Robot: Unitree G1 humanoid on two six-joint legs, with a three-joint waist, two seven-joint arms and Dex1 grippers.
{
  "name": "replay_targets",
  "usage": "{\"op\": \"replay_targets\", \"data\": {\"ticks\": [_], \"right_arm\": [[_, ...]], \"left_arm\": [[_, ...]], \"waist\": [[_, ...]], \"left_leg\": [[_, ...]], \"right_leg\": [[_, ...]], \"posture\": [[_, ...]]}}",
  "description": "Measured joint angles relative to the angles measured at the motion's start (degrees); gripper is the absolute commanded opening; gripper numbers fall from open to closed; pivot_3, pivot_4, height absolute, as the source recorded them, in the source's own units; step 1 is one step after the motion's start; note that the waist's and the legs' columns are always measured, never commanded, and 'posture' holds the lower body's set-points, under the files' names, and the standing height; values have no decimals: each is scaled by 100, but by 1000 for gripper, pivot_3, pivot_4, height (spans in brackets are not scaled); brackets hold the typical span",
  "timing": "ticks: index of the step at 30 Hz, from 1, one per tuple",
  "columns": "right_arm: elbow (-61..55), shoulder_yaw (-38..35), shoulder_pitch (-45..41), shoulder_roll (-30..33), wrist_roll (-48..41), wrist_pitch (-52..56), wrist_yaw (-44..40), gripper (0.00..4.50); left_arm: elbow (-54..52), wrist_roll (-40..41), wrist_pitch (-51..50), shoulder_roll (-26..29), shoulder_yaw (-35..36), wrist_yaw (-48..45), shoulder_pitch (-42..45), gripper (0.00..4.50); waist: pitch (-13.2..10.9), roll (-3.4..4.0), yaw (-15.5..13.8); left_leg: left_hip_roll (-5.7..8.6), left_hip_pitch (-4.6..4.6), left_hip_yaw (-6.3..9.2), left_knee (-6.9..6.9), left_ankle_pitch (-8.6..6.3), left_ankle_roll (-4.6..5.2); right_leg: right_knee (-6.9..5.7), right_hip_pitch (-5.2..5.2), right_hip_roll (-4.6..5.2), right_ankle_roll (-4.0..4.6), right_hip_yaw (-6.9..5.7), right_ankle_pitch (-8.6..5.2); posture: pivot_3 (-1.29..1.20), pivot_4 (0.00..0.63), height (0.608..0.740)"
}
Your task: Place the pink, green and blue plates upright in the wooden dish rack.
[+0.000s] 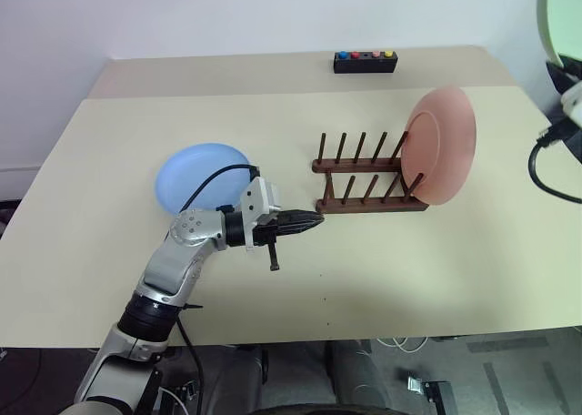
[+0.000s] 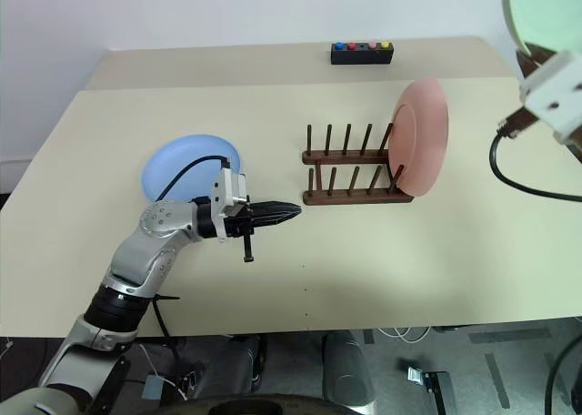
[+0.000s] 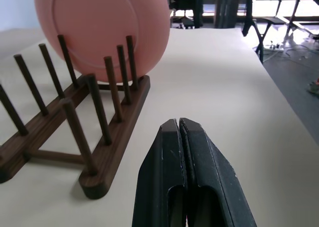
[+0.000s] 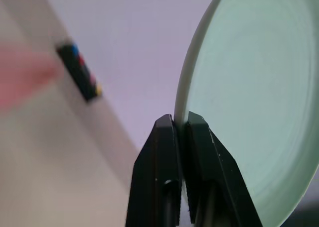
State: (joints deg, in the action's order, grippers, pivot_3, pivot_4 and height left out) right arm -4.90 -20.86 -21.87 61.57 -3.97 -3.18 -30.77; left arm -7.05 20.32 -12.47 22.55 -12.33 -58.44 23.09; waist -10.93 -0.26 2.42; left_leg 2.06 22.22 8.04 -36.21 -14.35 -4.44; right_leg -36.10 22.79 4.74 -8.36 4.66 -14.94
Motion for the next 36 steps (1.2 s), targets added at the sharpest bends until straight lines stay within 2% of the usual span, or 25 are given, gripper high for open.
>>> {"op": "replay_targets", "data": {"ticks": [3,10,13,18,24,36], "right_arm": [[-604,230,-438,-128,-625,280,-358,60],[-1997,674,-663,-936,-3207,1869,-982,60],[-2181,687,-660,-1201,-4198,2600,-964,60],[-2003,573,-513,-1628,-5117,3301,-824,60],[-1620,369,-401,-1957,-5672,3810,-523,60],[-1416,337,-79,-2010,-5545,3936,-568,60]], "left_arm": [[7,-15,56,29,23,16,-23,0],[15,-63,143,71,25,80,-137,0],[15,-94,182,72,21,98,-195,0],[15,-96,185,75,20,106,-194,0],[13,-94,165,112,21,110,-193,0],[-59,-84,50,180,106,172,-93,0]], "waist": [[0,-1,-4],[-2,-5,-36],[-2,-5,-55],[-2,-5,-126],[-1,-4,-155],[-1,-4,-149]], "left_leg": [[-1,0,2,2,0,0],[-1,5,6,-2,0,1],[-1,5,8,-2,0,1],[-1,5,7,-2,0,1],[-1,6,7,0,0,1],[-1,7,6,0,0,1]], "right_leg": [[-1,1,-1,0,-2,0],[-1,2,1,1,-3,0],[-2,3,0,2,-4,1],[-1,4,-1,2,-4,1],[-2,9,-1,2,-4,1],[-2,10,-2,1,-5,1]], "posture": [[0,150,740],[0,150,740],[0,150,740],[0,150,740],[0,150,740],[0,150,740]]}}
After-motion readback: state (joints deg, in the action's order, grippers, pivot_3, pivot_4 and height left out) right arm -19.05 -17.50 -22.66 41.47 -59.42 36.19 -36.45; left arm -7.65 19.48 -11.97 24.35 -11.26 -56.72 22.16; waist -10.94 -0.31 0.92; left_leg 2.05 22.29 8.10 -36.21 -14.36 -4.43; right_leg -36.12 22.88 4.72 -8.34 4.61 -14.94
